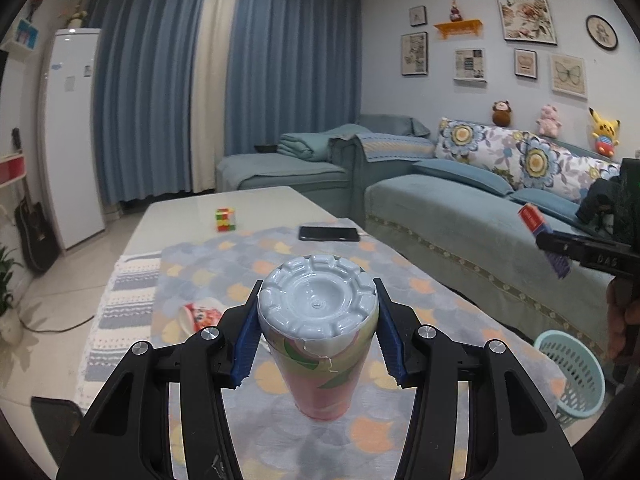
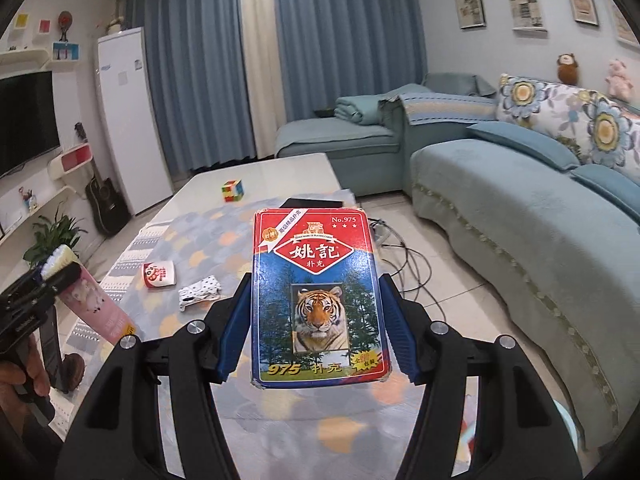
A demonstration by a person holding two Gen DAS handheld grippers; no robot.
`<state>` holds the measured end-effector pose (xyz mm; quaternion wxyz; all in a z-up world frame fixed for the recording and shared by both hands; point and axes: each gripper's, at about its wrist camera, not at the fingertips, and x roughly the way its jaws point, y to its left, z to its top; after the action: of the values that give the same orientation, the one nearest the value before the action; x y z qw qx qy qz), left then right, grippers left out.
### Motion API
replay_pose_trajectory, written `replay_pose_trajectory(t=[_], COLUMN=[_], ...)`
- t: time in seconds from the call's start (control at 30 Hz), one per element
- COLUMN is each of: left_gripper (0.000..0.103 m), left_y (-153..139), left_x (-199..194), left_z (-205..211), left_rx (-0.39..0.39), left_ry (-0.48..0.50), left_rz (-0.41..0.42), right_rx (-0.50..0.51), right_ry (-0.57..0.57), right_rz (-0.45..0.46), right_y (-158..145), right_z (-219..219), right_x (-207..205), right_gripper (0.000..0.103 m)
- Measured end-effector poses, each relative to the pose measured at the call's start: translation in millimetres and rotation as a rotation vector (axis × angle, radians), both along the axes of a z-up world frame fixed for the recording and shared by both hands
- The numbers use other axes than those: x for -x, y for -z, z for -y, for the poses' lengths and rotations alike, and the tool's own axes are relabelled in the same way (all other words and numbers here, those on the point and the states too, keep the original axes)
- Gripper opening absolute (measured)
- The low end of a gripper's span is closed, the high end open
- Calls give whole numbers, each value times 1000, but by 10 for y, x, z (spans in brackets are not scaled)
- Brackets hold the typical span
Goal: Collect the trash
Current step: 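Carry the pink bottle and tiger card box over the blue basket with both tools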
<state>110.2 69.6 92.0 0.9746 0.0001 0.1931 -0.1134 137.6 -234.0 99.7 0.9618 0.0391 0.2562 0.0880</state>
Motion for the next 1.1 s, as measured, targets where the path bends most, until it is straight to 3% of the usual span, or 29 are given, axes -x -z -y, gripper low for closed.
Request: replay_pose_trajectory(t=[0.27,0.6,0.87,1.1], left_gripper=[49,49,49,49], left_y=[88,52,81,85], left_x=[3,154,360,411], left_z=[460,1191,2065,2859], left_rx=[-31,28,93,75], left_ry=[111,305,449,555], left_rz=[-11,-33,-75,-79], right_rx=[-34,-109,-131,-82], right_ry=[99,261,354,416], right_rz=[5,18,-5,5], right_y=[48,182,375,422], right_z=[602,1530,2071,2342], right_x=[472,1040,1266,1410], right_gripper=[57,57,57,57])
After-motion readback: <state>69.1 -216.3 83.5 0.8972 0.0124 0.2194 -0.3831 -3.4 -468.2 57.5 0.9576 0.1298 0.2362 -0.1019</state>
